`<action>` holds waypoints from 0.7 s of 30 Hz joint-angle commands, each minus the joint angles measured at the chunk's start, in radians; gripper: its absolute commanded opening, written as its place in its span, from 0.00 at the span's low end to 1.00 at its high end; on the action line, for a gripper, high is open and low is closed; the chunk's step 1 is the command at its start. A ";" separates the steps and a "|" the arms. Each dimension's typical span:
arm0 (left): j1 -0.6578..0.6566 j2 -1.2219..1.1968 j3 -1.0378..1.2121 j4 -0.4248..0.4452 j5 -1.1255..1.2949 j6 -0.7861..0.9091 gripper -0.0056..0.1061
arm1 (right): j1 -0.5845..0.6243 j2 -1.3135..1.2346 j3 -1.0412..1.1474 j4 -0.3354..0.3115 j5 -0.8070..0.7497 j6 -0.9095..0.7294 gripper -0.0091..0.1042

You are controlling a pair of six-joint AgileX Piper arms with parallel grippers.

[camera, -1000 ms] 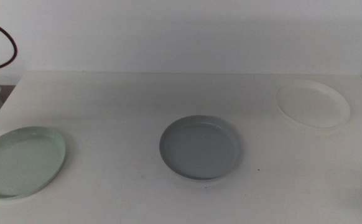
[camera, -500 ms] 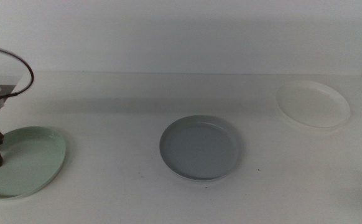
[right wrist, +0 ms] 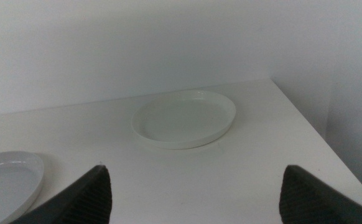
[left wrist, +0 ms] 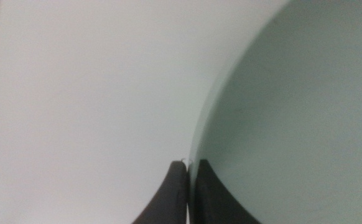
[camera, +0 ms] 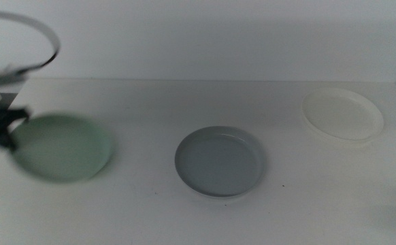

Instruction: Stack the three bowls on top of each other.

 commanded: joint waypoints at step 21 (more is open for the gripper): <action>-0.664 0.158 -0.261 -0.094 -0.055 -0.274 0.04 | -0.007 -0.005 0.004 -0.011 -0.009 -0.003 0.80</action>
